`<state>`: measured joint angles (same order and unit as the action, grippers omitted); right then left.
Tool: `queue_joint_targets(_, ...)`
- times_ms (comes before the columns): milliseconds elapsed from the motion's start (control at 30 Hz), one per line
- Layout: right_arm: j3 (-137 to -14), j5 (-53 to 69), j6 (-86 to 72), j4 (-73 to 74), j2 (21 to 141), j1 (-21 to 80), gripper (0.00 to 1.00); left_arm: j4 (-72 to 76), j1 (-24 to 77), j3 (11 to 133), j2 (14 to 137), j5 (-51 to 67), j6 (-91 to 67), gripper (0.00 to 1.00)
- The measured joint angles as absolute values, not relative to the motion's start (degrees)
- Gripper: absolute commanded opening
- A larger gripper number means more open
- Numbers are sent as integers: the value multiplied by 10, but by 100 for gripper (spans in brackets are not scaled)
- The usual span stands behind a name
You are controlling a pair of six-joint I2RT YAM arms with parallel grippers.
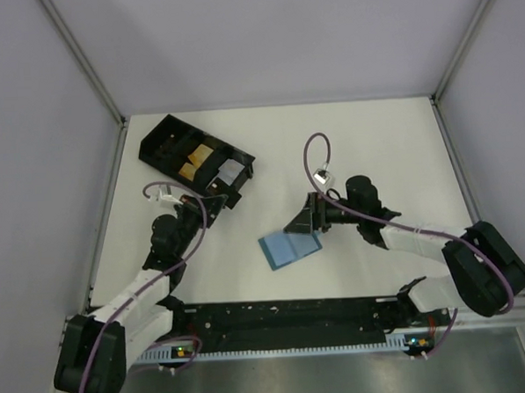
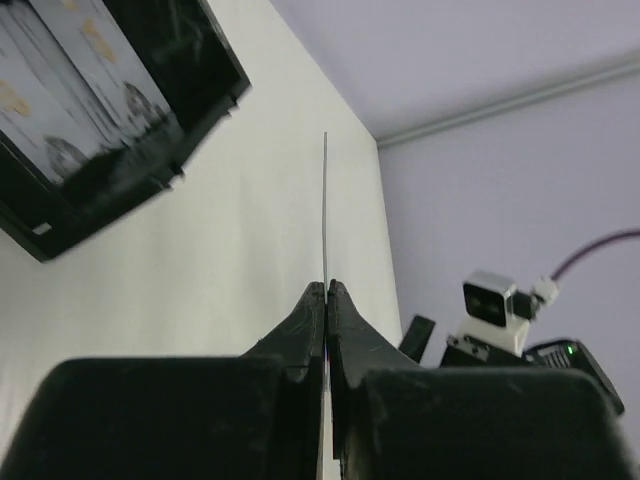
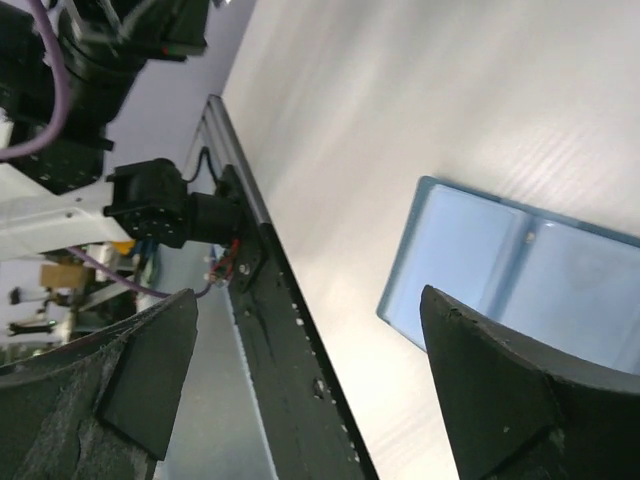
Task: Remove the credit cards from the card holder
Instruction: Place the credit card in the storage box.
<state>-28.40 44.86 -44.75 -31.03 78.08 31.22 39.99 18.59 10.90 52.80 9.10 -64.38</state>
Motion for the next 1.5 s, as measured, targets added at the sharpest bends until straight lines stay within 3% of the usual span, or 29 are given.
queue_joint_targets(267,-321,326,-321,-98,694,312,95,354,8,216,612,166,-655,0)
queue_joint_targets(600,-321,218,-237,-12,646,312,95,351,-136,426,878,261,-642,0)
queue_joint_targets(800,-320,195,-211,-8,644,312,95,343,-170,587,1031,305,-641,0)
queue_joint_targets(1300,-319,181,-194,-8,644,312,95,215,-175,835,1258,309,-602,1)
queue_joint_targets(1500,-319,180,-191,-8,646,312,95,182,-175,877,1293,317,-592,18)
